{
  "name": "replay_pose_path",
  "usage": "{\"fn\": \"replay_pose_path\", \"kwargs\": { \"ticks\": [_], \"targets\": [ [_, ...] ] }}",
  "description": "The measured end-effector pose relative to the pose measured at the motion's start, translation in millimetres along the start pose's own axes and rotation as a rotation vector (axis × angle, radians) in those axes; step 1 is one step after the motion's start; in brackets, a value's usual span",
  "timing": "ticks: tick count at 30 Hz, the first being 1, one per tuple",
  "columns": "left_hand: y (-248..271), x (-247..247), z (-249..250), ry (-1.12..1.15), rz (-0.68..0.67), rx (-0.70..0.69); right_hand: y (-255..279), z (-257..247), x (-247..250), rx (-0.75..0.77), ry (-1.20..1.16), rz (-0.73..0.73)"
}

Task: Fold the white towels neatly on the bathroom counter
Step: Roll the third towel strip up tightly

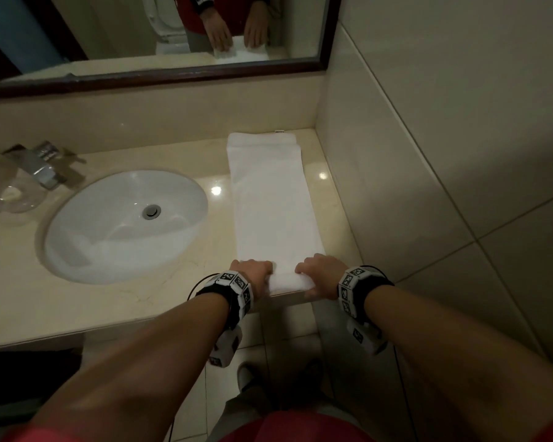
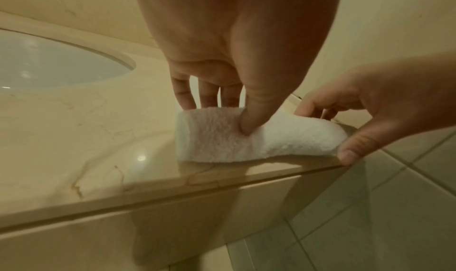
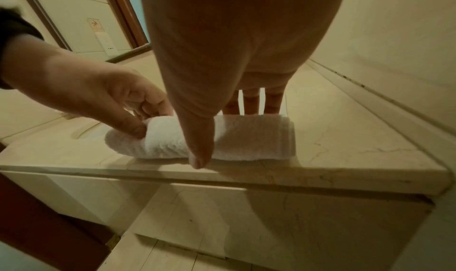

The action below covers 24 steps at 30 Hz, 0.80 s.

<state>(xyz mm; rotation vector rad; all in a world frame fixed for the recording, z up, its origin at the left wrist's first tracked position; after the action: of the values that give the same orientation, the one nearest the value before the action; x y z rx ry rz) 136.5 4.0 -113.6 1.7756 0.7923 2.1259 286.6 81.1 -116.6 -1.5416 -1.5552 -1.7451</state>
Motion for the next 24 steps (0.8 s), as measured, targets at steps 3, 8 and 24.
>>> {"fn": "replay_pose_path", "kwargs": {
  "ticks": [3, 8, 24],
  "targets": [
    [-0.9, 0.3, -3.4, 0.074, -0.037, 0.035, -1.3, -1.7, 0.4, -0.015, -0.031, -0.028],
    [-4.7, -4.3, -8.9, 0.226, -0.057, 0.077, -4.3, -1.0, 3.1, -0.084, -0.201, -0.059],
    [-14.7, -8.9, -22.1, 0.380, 0.065, 0.084, -23.3, 10.8, -2.6, -0.148, -0.249, 0.020]
  ]
}}
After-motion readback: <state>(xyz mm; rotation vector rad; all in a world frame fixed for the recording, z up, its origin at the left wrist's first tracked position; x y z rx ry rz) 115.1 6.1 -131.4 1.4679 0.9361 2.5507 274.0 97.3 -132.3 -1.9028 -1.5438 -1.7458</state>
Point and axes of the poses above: each hand's wrist, its own y-axis away from the middle knuckle, its own x-axis out of the back of the hand, z = x × y, the point moved 4 cm from there along -y, towards the middle knuckle, and after that the axes turned 4 degrees about x, right-handed, at the moved point
